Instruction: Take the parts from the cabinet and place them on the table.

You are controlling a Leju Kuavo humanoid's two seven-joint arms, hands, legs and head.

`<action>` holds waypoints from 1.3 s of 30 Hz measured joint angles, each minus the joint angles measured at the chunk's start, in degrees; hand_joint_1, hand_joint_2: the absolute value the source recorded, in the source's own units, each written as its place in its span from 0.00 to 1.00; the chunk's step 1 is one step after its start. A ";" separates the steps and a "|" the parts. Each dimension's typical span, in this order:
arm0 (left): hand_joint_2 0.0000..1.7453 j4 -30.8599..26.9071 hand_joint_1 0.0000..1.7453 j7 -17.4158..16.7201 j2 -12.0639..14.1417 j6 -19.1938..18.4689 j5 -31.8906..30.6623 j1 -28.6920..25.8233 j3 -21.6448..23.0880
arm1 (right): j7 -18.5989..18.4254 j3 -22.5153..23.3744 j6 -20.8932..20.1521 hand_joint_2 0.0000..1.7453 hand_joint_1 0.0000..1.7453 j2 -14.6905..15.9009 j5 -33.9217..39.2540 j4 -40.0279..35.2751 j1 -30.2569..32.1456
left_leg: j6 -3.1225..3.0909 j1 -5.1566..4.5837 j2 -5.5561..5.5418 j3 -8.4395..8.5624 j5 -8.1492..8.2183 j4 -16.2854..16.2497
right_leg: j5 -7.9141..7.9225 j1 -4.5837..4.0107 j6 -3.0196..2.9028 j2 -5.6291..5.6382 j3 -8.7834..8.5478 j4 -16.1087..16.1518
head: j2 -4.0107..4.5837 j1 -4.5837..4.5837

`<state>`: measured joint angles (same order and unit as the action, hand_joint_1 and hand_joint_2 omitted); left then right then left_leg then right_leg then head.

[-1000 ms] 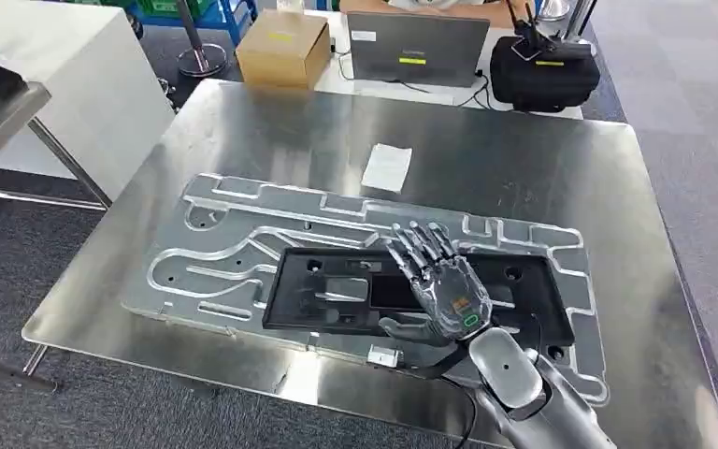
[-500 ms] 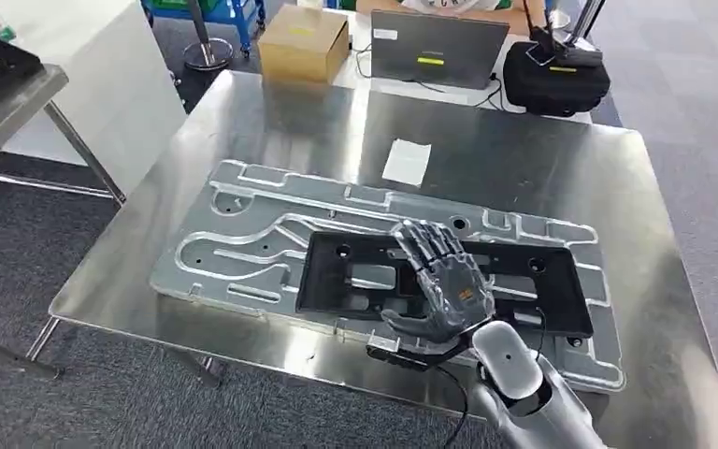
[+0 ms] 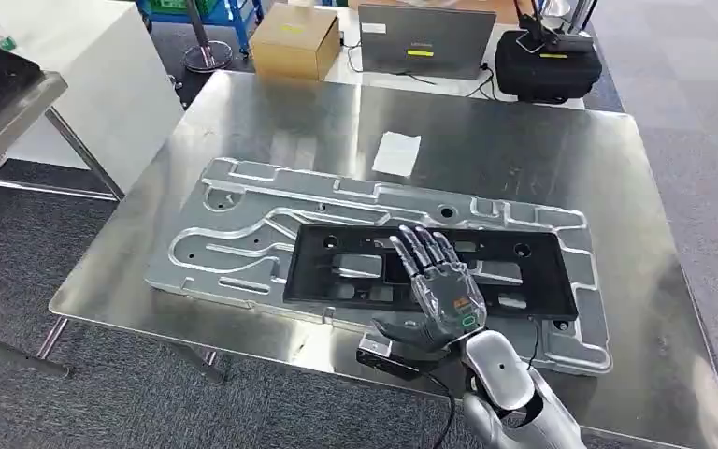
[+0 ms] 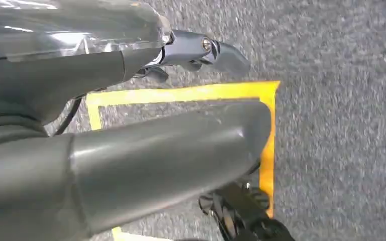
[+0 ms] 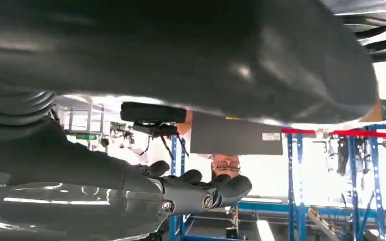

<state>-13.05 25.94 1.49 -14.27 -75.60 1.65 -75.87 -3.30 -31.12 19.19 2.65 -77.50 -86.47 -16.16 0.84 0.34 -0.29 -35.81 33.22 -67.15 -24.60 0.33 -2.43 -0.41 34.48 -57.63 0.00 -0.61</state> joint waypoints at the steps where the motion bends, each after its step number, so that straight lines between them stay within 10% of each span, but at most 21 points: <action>1: 0.00 0.00 0.00 0.00 0.02 0.00 0.00 0.02 -0.02 | 0.04 0.00 0.13 0.00 0.00 0.00 0.00 0.00 0.23 | 0.26 0.12 0.00 -1.53 2.36 -4.53 | 0.37 -0.03 0.04 -0.10 0.54 -0.05 | 0.02 0.04; 3: 0.00 0.00 0.00 -0.07 0.02 0.02 0.00 -0.08 -0.11 | 0.35 0.00 1.47 0.00 0.00 -0.11 -0.44 -0.04 0.93 | 0.71 0.44 0.03 -1.74 3.38 -7.80 | 1.18 0.02 0.25 -0.16 1.77 -0.31 | 0.00 0.02; 6: 0.00 0.00 0.00 -0.13 0.02 0.13 0.00 -0.05 -0.35 | 0.90 0.00 6.13 0.00 0.00 -0.83 -1.53 -1.75 2.81 | 1.15 1.04 0.06 6.85 -1.76 5.14 | 2.06 0.33 1.02 -0.13 3.64 -1.36 | 0.00 0.02; 7: 0.00 0.00 0.00 -0.15 0.00 0.26 0.00 0.09 -0.44 | 1.05 0.00 8.16 0.00 0.00 -1.29 -2.12 -2.73 3.44 | 1.10 1.16 -0.03 9.15 -1.17 9.71 | 2.37 0.36 1.42 -0.15 4.08 -1.78 | 0.00 -0.02; 12: 0.00 0.00 0.00 -0.20 -0.46 1.05 0.02 -0.22 -1.36 | 2.01 0.00 16.55 0.00 0.00 -2.71 -3.04 -8.27 7.49 | -1.06 0.47 -0.17 7.33 -4.09 9.28 | 4.73 0.20 3.24 0.09 4.27 -0.92 | 0.00 0.26; 17: 0.00 0.00 0.00 0.00 -1.23 1.75 0.50 -0.09 -1.95 | 12.80 1.42 20.57 0.00 0.00 -5.49 6.28 -15.83 13.45 | -2.37 0.43 0.34 3.23 -7.50 9.18 | -9.97 0.48 4.09 0.34 8.89 -17.40 | 0.00 0.50; 19: 0.00 0.00 0.00 0.07 -1.70 1.88 0.76 -0.13 -2.59 | 20.31 2.97 20.59 0.00 0.00 -7.51 11.96 -18.57 16.47 | -2.27 0.30 0.38 1.49 -8.57 8.98 | -8.46 0.43 3.90 0.34 6.94 -18.88 | 0.00 0.53; 21: 0.00 0.00 0.00 0.09 -2.01 1.90 0.92 -0.20 -2.91 | 22.82 4.13 20.61 0.00 0.00 -9.13 13.84 -20.39 18.20 | -2.04 0.08 0.37 -0.01 -9.65 8.82 | -5.13 0.20 3.09 0.35 0.44 -11.49 | 0.00 0.50; 23: 0.00 0.00 0.00 0.13 -2.60 1.92 0.90 -0.13 -2.99 | 23.15 4.53 20.61 0.00 0.00 -10.15 14.16 -21.95 18.77 | -1.59 -0.18 0.30 -0.79 -10.60 8.65 | -6.77 -0.60 1.78 0.32 -8.08 -0.71 | 0.00 0.44; 28: 0.00 0.00 0.00 0.13 -2.84 2.05 1.03 -0.31 -3.56 | 28.60 6.38 20.78 0.00 0.00 -12.57 21.20 -23.60 21.44 | 0.20 0.31 0.45 -1.22 -11.75 9.09 | -4.52 -0.28 0.65 -0.36 -7.18 2.16 | 0.00 0.70; 29: 0.00 0.00 0.00 0.13 -2.97 2.19 1.05 -0.38 -3.83 | 30.00 6.77 20.79 1.00 0.00 -13.09 24.54 -23.87 22.31 | 0.27 0.27 0.41 -2.11 -8.54 7.31 | -3.86 -0.29 0.07 -0.28 -6.35 2.16 | 0.00 0.53; 31: 0.00 0.00 0.00 0.13 -3.17 2.40 1.22 -0.43 -4.37 | 30.56 7.39 20.83 1.00 0.00 -13.42 31.40 -24.39 24.37 | 0.71 0.39 0.41 -4.02 -1.34 -0.43 | -2.55 -0.32 -0.08 -0.40 -4.69 2.04 | 0.02 -0.04; 33: 0.00 0.00 0.00 0.15 -3.41 2.58 1.77 -0.44 -4.77 | 29.29 8.04 20.76 1.00 0.00 -13.05 40.41 -24.70 26.54 | 1.12 0.41 0.42 -4.75 0.85 -7.74 | -1.22 -0.36 0.04 -0.56 -2.53 1.57 | 0.00 -0.09; 34: 0.00 0.00 0.00 0.20 -3.56 2.60 2.07 -0.45 -5.11 | 28.96 8.63 20.21 0.00 0.00 -12.64 45.38 -24.76 27.62 | 1.20 0.45 0.42 -3.67 -0.83 -8.17 | -0.63 -0.33 0.18 -0.58 -1.40 1.21 | 0.00 -0.07; 37: 0.00 -0.06 0.00 0.33 -3.94 2.67 2.34 -0.52 -6.05 | 30.31 11.81 13.99 0.00 0.00 -11.69 67.22 -24.76 32.17 | 1.21 0.61 0.40 5.60 -5.74 2.42 | 0.57 -0.14 0.90 -0.59 1.61 -0.25 | 0.00 -0.07; 39: 0.00 -0.22 0.00 0.33 -4.11 2.71 2.34 -0.53 -6.66 | 32.25 16.41 5.96 0.00 0.00 -12.35 74.17 -24.29 35.73 | 0.34 0.07 -0.05 10.58 -2.01 11.06 | 1.23 -0.27 1.62 -0.80 2.43 -0.96 | 0.00 0.06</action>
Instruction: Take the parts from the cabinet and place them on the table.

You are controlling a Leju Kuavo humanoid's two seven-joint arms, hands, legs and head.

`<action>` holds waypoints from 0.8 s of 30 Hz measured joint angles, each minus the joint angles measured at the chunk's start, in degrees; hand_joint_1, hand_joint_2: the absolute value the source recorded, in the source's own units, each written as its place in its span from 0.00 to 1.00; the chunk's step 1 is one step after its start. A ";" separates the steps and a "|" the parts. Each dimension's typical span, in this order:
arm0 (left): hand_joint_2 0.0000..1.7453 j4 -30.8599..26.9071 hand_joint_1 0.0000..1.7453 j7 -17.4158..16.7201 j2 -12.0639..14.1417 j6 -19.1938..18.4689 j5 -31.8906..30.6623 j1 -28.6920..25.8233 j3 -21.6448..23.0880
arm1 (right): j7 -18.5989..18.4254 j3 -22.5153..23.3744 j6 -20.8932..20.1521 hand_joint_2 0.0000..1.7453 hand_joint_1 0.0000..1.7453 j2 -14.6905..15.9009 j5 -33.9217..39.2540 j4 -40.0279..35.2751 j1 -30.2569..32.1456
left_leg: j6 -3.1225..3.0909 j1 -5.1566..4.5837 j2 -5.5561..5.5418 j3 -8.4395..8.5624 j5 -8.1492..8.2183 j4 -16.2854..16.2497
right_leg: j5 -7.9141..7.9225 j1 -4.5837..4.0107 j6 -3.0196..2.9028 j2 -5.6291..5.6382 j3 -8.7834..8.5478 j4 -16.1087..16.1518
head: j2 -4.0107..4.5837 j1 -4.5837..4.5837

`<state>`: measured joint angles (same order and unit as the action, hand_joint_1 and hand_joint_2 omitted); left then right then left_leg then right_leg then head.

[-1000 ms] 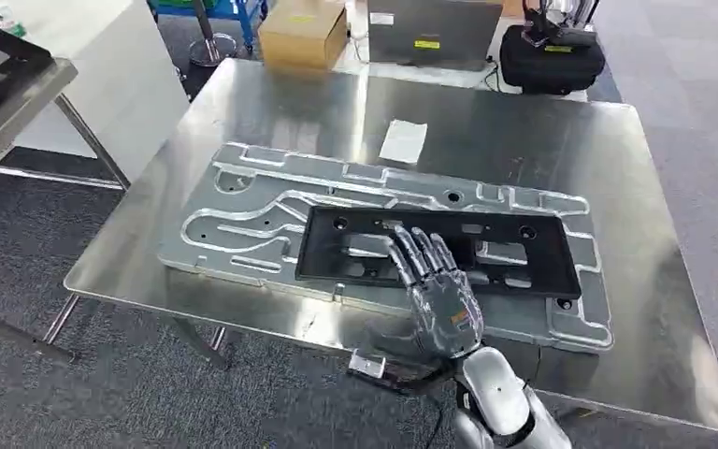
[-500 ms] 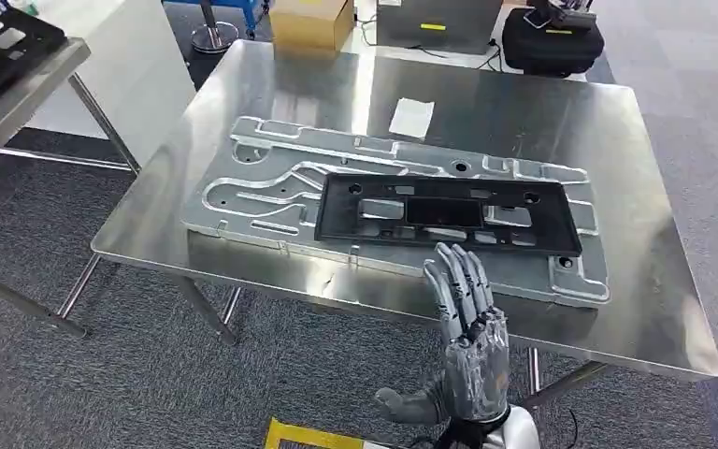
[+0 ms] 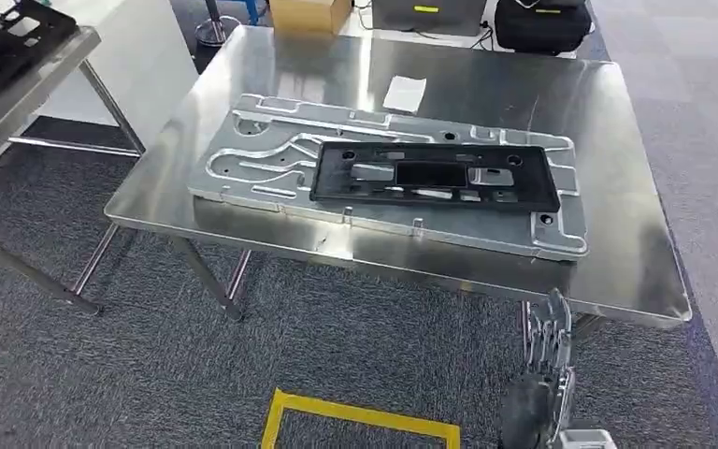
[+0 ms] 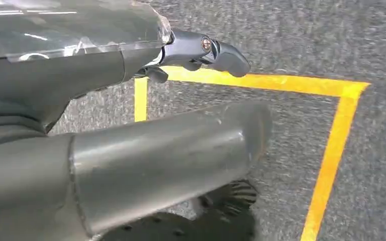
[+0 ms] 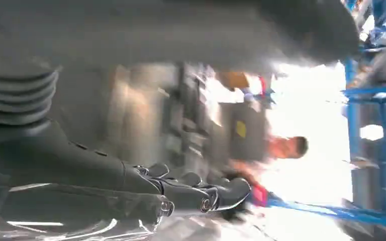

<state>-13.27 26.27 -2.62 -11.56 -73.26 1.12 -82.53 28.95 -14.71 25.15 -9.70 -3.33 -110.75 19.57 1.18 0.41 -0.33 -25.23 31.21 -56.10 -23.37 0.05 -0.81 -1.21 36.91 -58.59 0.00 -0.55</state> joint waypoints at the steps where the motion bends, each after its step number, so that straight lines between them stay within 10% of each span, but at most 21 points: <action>1: 0.00 0.00 0.00 0.00 -0.29 0.00 -0.13 -0.30 -0.44 | 0.69 3.21 -5.11 0.00 0.00 -1.04 1.11 0.77 1.09 | -0.37 -0.07 -0.08 -0.86 -0.82 -0.80 | 0.64 -0.01 0.20 -0.05 -0.29 0.26 | 0.02 -0.02; 4: 0.00 -0.09 0.00 -0.02 -0.85 0.00 -0.53 -0.38 -1.29 | 2.41 14.03 -15.94 0.00 0.00 -4.72 1.39 3.08 2.90 | -1.70 0.50 0.19 -1.57 -2.13 0.16 | 1.50 -0.01 1.07 0.49 0.54 0.30 | 0.00 -0.41; 7: 0.00 -0.33 0.00 -0.13 -1.03 0.00 -0.55 -0.37 -2.02 | 0.86 20.84 -16.80 0.00 0.00 -6.30 2.68 4.88 4.14 | -2.74 0.34 0.46 -4.00 -4.09 0.02 | -9.00 0.30 1.94 1.15 2.96 -8.45 | 0.02 0.44; 9: 0.00 -0.35 0.00 -0.26 -1.22 0.00 -0.61 -0.41 -2.47 | -0.12 25.47 -19.10 0.00 0.00 -7.06 3.92 8.32 4.10 | -2.66 0.29 0.61 -5.61 -5.29 -0.17 | -11.87 0.37 2.25 1.14 4.15 -15.55 | 0.00 0.42; 11: 0.00 -0.37 0.00 -0.37 -1.40 0.02 -0.77 -0.42 -3.11 | 0.00 30.97 -23.26 0.00 0.00 -7.72 4.23 13.12 3.68 | -2.43 0.31 0.63 -7.49 -6.28 -0.67 | -8.46 0.67 2.39 1.13 1.46 -14.91 | 0.00 0.42; 13: 0.00 -0.44 0.00 -0.40 -1.59 0.02 -1.22 -0.47 -3.59 | 0.81 37.31 -26.59 0.00 0.00 -8.03 2.29 19.26 2.25 | -2.01 0.33 0.57 -8.85 -6.93 -1.40 | -5.16 0.97 2.28 1.12 -5.71 -5.66 | 0.00 0.40; 15: 0.00 -0.61 0.00 -0.44 -1.71 0.02 -1.60 -0.50 -3.94 | 1.16 42.52 -27.49 0.00 0.00 -8.46 -0.77 24.94 0.45 | -1.35 0.10 0.52 -9.52 -7.47 -2.06 | -7.80 0.52 1.77 1.28 -10.78 2.77 | 0.00 0.36; 19: 0.00 -0.96 0.00 -0.48 -1.81 0.05 -2.06 -0.66 -5.03 | 1.60 51.70 -27.12 0.00 0.00 -9.34 -9.09 36.69 -2.67 | 0.03 0.31 0.37 -9.80 -8.73 -1.80 | -6.27 0.64 0.15 1.15 -9.50 2.76 | 0.02 0.57; 23: 0.00 -1.16 0.00 -0.46 -1.95 0.18 -2.69 -0.75 -5.88 | 1.54 58.85 -24.80 0.00 0.00 -10.10 -18.03 45.65 -5.63 | 0.77 0.52 0.39 -13.03 4.01 -14.37 | -3.84 0.24 -1.10 0.78 -6.58 2.63 | 0.00 0.00; 24: 0.00 -1.29 0.00 -0.42 -1.95 0.20 -2.75 -0.72 -6.06 | 1.34 60.18 -24.41 0.00 0.00 -10.21 -19.29 47.44 -6.33 | 0.81 0.51 0.38 -13.23 5.11 -17.58 | -3.17 0.07 -1.14 0.74 -5.67 2.47 | 0.00 0.02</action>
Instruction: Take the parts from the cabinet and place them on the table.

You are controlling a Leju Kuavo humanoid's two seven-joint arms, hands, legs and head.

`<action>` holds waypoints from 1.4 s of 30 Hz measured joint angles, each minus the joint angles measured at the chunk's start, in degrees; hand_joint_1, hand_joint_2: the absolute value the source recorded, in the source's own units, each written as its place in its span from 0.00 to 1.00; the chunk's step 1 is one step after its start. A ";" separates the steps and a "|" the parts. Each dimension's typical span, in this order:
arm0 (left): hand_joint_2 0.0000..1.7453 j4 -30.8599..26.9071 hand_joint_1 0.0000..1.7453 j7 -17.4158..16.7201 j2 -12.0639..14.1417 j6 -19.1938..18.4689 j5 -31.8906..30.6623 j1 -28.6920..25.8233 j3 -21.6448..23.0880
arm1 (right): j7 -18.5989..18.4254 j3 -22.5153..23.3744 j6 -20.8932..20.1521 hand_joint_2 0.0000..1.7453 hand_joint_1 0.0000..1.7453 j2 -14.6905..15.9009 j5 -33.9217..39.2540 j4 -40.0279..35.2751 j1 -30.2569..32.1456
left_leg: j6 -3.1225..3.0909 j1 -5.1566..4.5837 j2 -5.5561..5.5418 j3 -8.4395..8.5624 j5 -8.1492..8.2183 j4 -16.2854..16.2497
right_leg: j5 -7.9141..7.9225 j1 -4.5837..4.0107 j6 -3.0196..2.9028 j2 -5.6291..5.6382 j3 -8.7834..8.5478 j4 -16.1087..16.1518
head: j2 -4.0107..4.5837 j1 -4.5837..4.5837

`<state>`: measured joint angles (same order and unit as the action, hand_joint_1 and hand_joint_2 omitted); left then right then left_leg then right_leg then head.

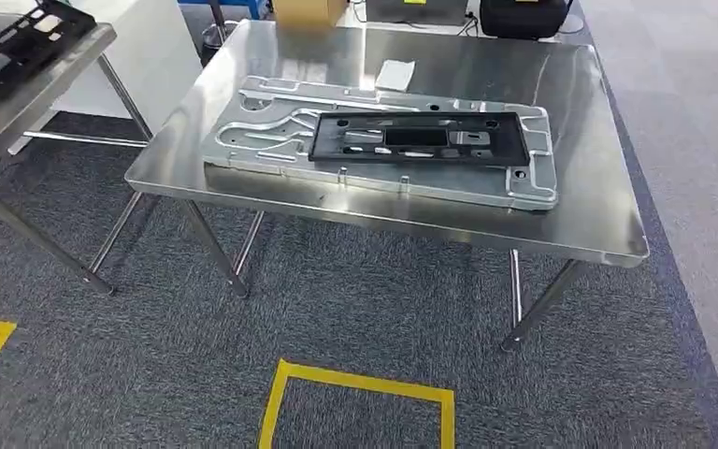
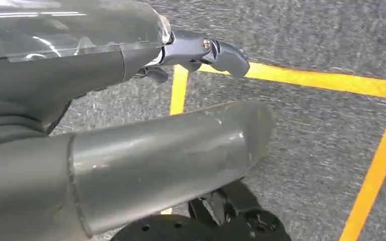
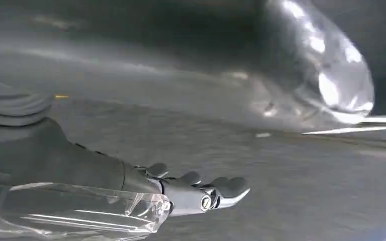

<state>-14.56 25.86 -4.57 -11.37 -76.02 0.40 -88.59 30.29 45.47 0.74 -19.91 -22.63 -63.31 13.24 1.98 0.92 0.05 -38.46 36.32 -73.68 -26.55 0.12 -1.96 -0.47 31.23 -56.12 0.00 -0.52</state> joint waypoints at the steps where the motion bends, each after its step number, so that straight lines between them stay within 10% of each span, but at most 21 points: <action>1: 0.00 -0.04 0.00 0.04 0.00 0.00 0.00 -0.01 -0.09 | -0.13 1.38 0.37 0.00 0.00 -0.09 -1.49 1.75 -0.72 | -0.10 -0.03 0.00 0.56 -0.93 -1.59 | 0.62 -0.18 -0.02 -0.02 1.11 -0.29 | 0.00 -0.02; 4: 0.00 -0.15 0.00 0.07 0.00 0.00 0.00 0.06 -0.17 | -0.44 6.65 1.07 0.00 0.00 -0.26 -8.18 6.91 -3.04 | -1.19 -0.47 -0.03 8.12 -7.50 6.20 | 2.17 -0.62 0.05 0.02 4.23 -1.46 | 0.00 -0.04; 6: 0.00 -0.48 0.00 0.09 0.13 0.00 -0.02 0.47 -0.17 | -0.44 8.98 1.27 0.00 0.00 -0.74 -9.29 9.26 -3.94 | -2.42 -1.01 0.07 15.37 -4.13 17.35 | 3.16 -1.00 0.45 -0.05 5.17 -1.95 | 0.00 0.00; 7: 0.00 -0.50 0.00 0.13 0.13 0.00 -0.02 0.56 -0.20 | -0.44 9.75 1.33 0.00 0.00 -0.76 -9.50 10.03 -4.18 | -2.45 -1.15 0.04 15.78 -3.80 18.73 | 3.79 -0.70 0.75 -0.25 5.13 -1.74 | 0.00 0.09; 10: 0.00 -0.59 0.00 0.11 0.07 0.00 0.00 0.36 -0.41 | -1.29 12.28 1.95 0.00 0.00 -0.87 -12.53 12.28 -5.02 | -3.71 -1.24 0.10 14.47 -5.88 19.39 | 5.94 -0.75 1.83 -0.15 5.36 -0.82 | 0.02 -0.31; 15: 0.00 -0.61 0.00 0.11 -0.02 0.39 -0.46 0.34 -0.48 | -3.99 18.22 4.00 0.00 0.00 -0.50 -24.35 18.28 -7.28 | -4.45 -0.79 -0.13 9.59 -9.88 19.66 | -8.99 0.25 3.17 0.40 8.23 -15.02 | 0.00 0.13; 17: 0.00 -0.61 0.00 0.02 -0.02 1.22 -1.07 0.29 -0.46 | -5.87 20.10 5.13 0.00 0.00 -0.07 -28.49 21.30 -8.07 | -4.06 -0.70 -0.49 7.22 -11.37 19.13 | -4.49 0.43 3.47 0.41 7.88 -19.70 | 0.02 0.15; 19: 0.00 -0.61 0.00 -0.02 -0.04 1.38 -1.46 0.34 -0.46 | -6.97 21.57 5.57 0.00 0.00 0.37 -30.09 23.60 -8.59 | -3.53 -0.63 -1.22 4.95 -12.56 18.23 | 0.67 0.72 3.38 0.77 3.85 -16.31 | 0.00 0.13; 22: 0.00 -0.61 0.00 -0.07 -0.02 1.38 -1.64 0.58 -0.46 | -7.39 22.77 5.90 0.00 0.00 0.50 -30.60 25.85 -8.94 | -2.63 -0.94 -2.60 3.02 -13.56 16.28 | -6.04 0.78 2.53 5.12 -9.01 1.06 | 0.00 0.06; 25: 0.00 -0.63 0.00 -0.13 0.02 1.62 -2.01 0.57 -0.46 | -9.71 24.28 6.56 0.00 0.00 0.59 -32.70 28.06 -9.67 | -1.42 -0.77 -4.05 1.90 -15.41 16.25 | -6.50 0.46 1.31 3.41 -8.35 1.51 | 0.00 0.02; 26: 0.00 -0.63 0.00 -0.30 0.15 1.77 -2.07 0.38 -0.48 | -11.62 24.91 6.84 0.00 0.00 0.68 -34.24 29.21 -9.89 | -1.28 -0.36 -4.06 1.34 -15.09 15.62 | -5.92 0.81 0.51 2.23 -7.99 1.65 | 0.00 0.13; 28: 0.00 -0.63 0.00 -0.68 0.09 1.84 -2.69 0.25 -0.46 | -14.32 25.94 7.12 0.00 0.00 1.20 -36.43 30.79 -10.00 | -0.88 -0.42 -1.67 -0.43 -9.41 10.62 | -5.31 0.52 -0.27 0.90 -7.31 1.59 | 0.02 -0.57; 31: 0.00 -0.63 0.00 -1.62 0.15 1.90 -3.34 0.36 -0.46 | -18.27 27.25 6.67 0.00 0.00 1.90 -40.07 33.65 -9.97 | -0.25 -0.23 -0.44 -3.98 -3.81 -2.22 | -4.64 0.07 -0.26 -1.63 -5.80 1.07 | 0.02 -0.61; 34: 0.00 -0.63 0.00 -2.18 0.26 1.90 -3.98 0.08 -0.33 | -19.89 27.60 4.90 0.00 0.00 2.73 -43.18 36.10 -10.10 | -0.50 -0.23 -0.04 2.20 -7.99 4.29 | -4.60 0.00 -0.17 -3.44 -4.88 0.18 | 0.00 -0.63; 36: 0.00 -0.63 0.00 -2.25 0.57 1.90 -4.07 0.29 -0.22 | -20.06 27.60 4.02 0.00 0.00 3.06 -44.34 37.19 -10.32 | -1.50 -0.57 3.19 8.76 -8.07 14.60 | -4.66 -0.18 0.02 -4.41 -5.00 0.01 | 0.00 -0.61; 41: 0.00 -0.63 0.00 -2.14 0.90 1.92 -5.05 0.23 0.04 | -19.49 27.62 3.26 0.00 0.00 3.89 -46.75 38.51 -11.11 | -3.37 -0.68 1.99 9.02 -8.40 17.09 | -4.65 -0.91 1.80 -6.48 -5.14 0.08 | 0.00 -0.72; 42: 0.00 -0.63 0.00 -2.10 0.85 1.92 -5.05 0.25 0.07 | -19.41 27.64 3.21 0.00 0.00 4.11 -46.90 38.68 -11.04 | -3.67 -0.56 1.59 9.06 -8.82 17.45 | -5.83 -0.51 2.20 -3.92 -4.74 -1.14 | 0.00 -0.38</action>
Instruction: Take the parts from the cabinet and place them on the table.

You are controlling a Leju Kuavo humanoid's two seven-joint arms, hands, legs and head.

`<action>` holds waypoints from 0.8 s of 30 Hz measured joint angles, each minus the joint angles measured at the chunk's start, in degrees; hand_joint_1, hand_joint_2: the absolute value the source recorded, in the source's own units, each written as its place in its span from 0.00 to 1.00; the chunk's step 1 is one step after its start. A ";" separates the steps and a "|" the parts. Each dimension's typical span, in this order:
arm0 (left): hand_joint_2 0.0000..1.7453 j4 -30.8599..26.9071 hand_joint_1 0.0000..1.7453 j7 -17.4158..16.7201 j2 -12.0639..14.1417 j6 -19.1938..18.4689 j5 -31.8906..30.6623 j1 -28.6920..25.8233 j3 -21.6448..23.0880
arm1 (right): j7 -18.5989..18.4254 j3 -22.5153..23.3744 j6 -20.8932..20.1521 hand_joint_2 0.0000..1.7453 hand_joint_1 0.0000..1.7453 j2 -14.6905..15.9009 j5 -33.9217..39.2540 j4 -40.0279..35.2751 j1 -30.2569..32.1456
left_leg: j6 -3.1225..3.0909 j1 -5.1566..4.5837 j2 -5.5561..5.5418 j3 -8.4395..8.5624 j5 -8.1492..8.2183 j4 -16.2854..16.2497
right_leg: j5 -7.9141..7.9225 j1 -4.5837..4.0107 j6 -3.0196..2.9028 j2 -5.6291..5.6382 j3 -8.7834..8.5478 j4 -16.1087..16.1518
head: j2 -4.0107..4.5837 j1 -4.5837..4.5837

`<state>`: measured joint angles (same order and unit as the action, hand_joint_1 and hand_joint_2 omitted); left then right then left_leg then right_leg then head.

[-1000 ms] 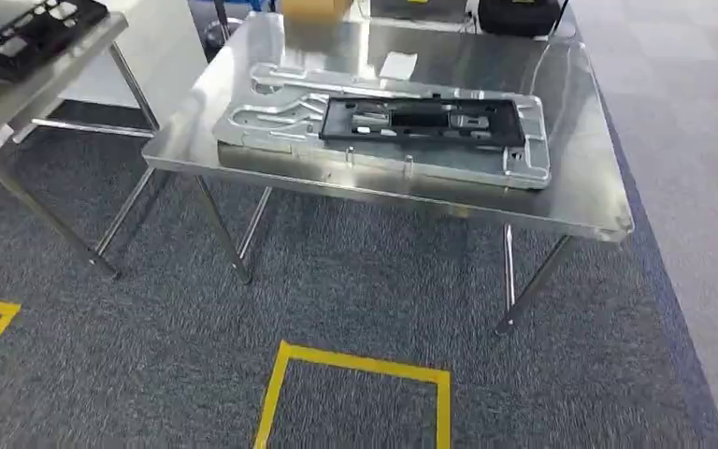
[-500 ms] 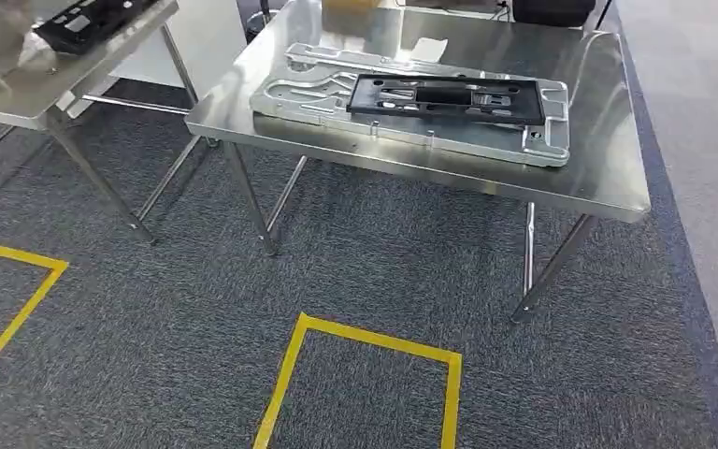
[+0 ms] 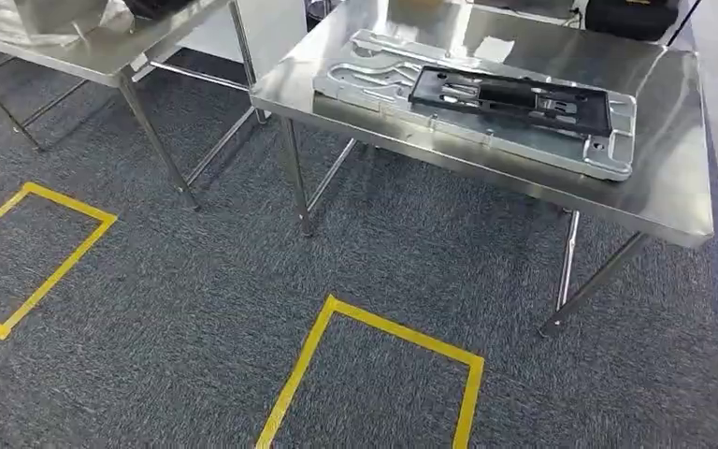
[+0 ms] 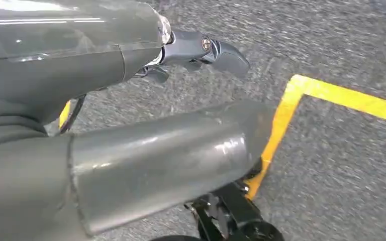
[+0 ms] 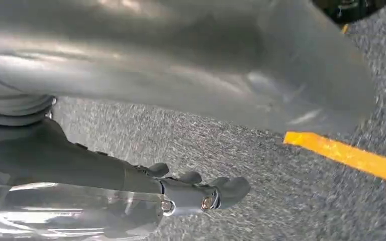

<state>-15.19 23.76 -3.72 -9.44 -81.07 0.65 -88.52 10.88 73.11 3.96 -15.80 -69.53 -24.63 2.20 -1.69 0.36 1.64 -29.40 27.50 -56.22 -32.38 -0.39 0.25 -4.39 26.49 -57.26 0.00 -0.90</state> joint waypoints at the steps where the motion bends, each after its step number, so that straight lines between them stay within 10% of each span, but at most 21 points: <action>1: 0.00 0.00 0.00 0.02 0.02 0.00 0.00 0.11 0.02 | 0.07 0.00 -0.11 0.00 0.00 0.09 -0.09 0.20 0.02 | -0.38 0.11 -0.35 -0.36 -0.31 0.01 | -2.50 0.20 0.12 2.30 1.73 -3.48 | 0.00 0.40; 3: 0.00 0.00 0.00 0.04 0.00 0.00 0.00 0.31 0.07 | 0.04 0.04 -0.20 0.00 0.00 0.39 -0.20 0.53 0.15 | -0.65 0.08 -1.43 -1.17 -0.77 -0.13 | -7.06 0.66 0.53 3.92 6.51 -13.13 | 0.00 0.44; 5: 0.00 0.00 0.00 0.07 0.02 0.18 -0.04 0.25 0.09 | 0.04 0.09 -0.31 0.00 0.00 0.59 -0.68 0.77 0.21 | -0.56 0.10 -2.67 -1.57 -0.94 -0.40 | -6.83 0.79 0.83 4.13 8.71 -16.95 | 0.00 0.47; 8: 0.00 0.00 0.00 0.11 -0.02 0.33 -0.31 0.33 0.09 | -0.17 0.33 -0.68 0.00 0.00 0.76 -1.38 0.85 0.27 | -0.30 0.10 -4.61 -1.57 -0.92 -0.90 | 1.14 1.19 0.68 5.03 3.96 -5.66 | 0.00 0.49; 9: 0.00 0.00 0.00 0.11 -0.02 0.39 -0.59 0.34 0.11 | -0.37 0.55 -0.96 0.00 0.00 0.81 -1.73 0.85 0.36 | -0.10 0.16 -5.13 -1.92 -0.90 -1.07 | 2.80 1.26 0.41 7.21 2.26 -1.40 | 0.00 0.53; 14: 0.00 0.00 0.00 0.02 -0.02 0.44 -1.00 0.29 0.13 | -1.13 1.49 -2.06 0.00 0.00 0.85 -3.02 0.88 0.21 | 1.92 -0.01 -7.47 -3.23 -1.38 -1.62 | 2.87 1.48 -0.84 6.10 2.30 0.58 | 0.00 0.51; 16: 0.00 0.02 0.00 -0.09 -0.04 0.42 -1.05 0.22 0.13 | -1.20 1.77 -2.41 0.00 0.00 0.85 -3.35 0.85 0.24 | 2.36 0.05 -3.52 -4.78 1.74 -5.52 | 3.18 1.54 -1.47 4.95 2.30 0.81 | 0.00 -0.13; 19: 0.00 0.02 0.00 -0.15 -0.04 0.37 -1.09 0.66 0.13 | -1.24 2.16 -2.71 0.00 0.00 0.85 -3.74 0.85 0.49 | 3.22 0.44 -2.28 -10.10 7.99 -18.06 | 3.13 1.34 -1.62 2.80 2.54 0.74 | 0.00 -0.17; 21: 0.00 0.02 0.00 -0.24 -0.04 0.35 -1.11 0.52 0.15 | -1.24 2.51 -2.78 0.00 0.00 0.85 -3.80 0.85 0.45 | 3.55 0.77 -1.95 -9.74 6.80 -18.27 | 3.03 1.32 -1.53 1.50 2.55 0.55 | 0.00 -0.19; 24: 0.00 0.02 0.00 -0.24 0.04 0.35 -1.14 0.48 0.20 | -1.24 2.78 -2.89 0.00 0.00 0.85 -3.87 0.88 0.32 | 3.52 0.97 0.18 -1.77 0.07 -3.98 | 2.46 1.46 -0.89 -0.17 2.24 0.02 | 0.00 -0.21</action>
<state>-15.17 23.52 -3.67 -9.09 -82.20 1.13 -88.32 9.64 75.89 1.07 -14.95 -73.40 -23.76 2.52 1.84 1.33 1.82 -31.17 27.56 -60.21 -29.92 1.07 -0.64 -4.56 28.73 -57.23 0.00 -1.11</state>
